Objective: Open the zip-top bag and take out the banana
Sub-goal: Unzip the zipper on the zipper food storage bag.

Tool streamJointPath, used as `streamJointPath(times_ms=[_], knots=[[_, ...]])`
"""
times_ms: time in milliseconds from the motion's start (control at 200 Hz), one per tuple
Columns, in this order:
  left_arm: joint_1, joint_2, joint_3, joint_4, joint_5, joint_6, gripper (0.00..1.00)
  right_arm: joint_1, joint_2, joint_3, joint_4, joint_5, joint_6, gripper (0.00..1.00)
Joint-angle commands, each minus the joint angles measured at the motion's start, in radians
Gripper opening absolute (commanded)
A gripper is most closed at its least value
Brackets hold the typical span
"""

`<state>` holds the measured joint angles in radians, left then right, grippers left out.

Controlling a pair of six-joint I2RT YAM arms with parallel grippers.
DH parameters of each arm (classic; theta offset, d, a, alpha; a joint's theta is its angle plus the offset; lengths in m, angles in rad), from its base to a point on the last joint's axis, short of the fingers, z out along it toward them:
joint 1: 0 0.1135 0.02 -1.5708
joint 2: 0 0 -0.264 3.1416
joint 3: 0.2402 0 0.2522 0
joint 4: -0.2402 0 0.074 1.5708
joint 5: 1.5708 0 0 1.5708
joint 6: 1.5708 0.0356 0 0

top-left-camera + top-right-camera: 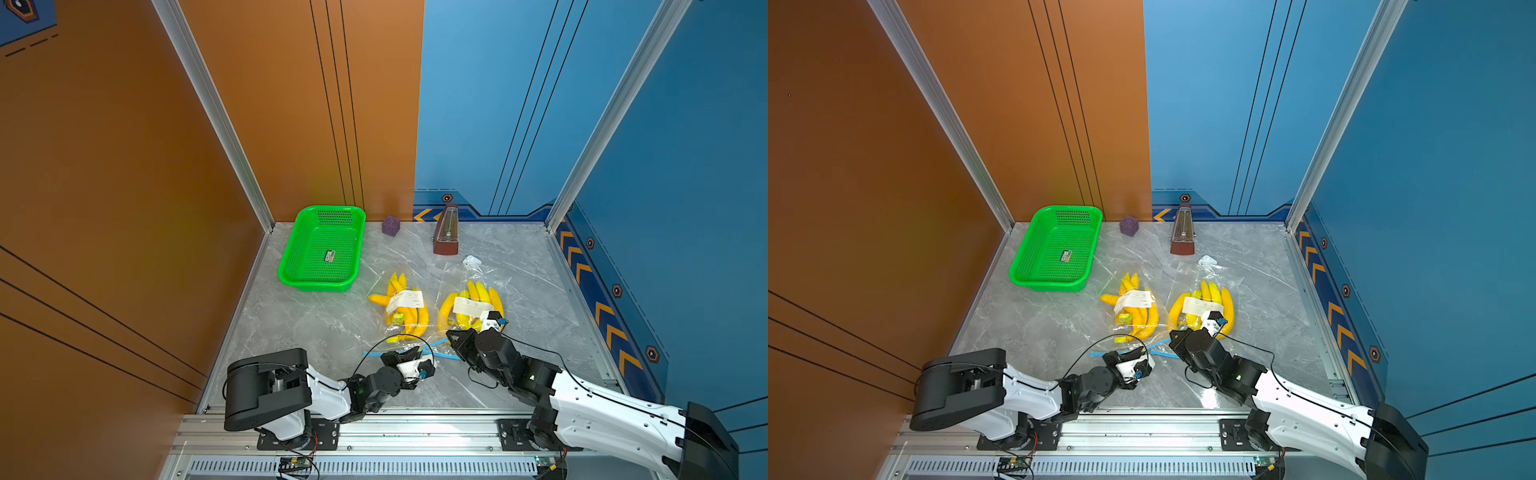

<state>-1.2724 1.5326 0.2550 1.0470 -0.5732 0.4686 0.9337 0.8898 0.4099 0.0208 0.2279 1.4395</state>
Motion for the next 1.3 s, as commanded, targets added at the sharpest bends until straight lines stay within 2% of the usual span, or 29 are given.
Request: streamJointPath(times_ms=[0, 515, 666, 706, 1291], knots=[[-0.011, 0.020, -0.029, -0.051, -0.074, -0.050, 0.10, -0.039, -0.017, -0.011, -0.012, -0.001, -0.032, 0.00], [-0.023, 0.022, -0.046, -0.053, -0.140, -0.076, 0.11, -0.192, -0.047, -0.015, -0.044, -0.093, -0.087, 0.00], [-0.023, 0.022, -0.046, -0.053, -0.142, -0.078, 0.11, -0.225, -0.070, -0.012, -0.067, -0.104, -0.107, 0.00], [-0.024, 0.022, -0.046, -0.053, -0.142, -0.077, 0.11, -0.262, -0.073, -0.012, -0.071, -0.106, -0.112, 0.00], [-0.024, 0.045, -0.039, -0.053, -0.141, -0.082, 0.12, -0.391, -0.063, 0.030, -0.090, -0.140, -0.173, 0.00]])
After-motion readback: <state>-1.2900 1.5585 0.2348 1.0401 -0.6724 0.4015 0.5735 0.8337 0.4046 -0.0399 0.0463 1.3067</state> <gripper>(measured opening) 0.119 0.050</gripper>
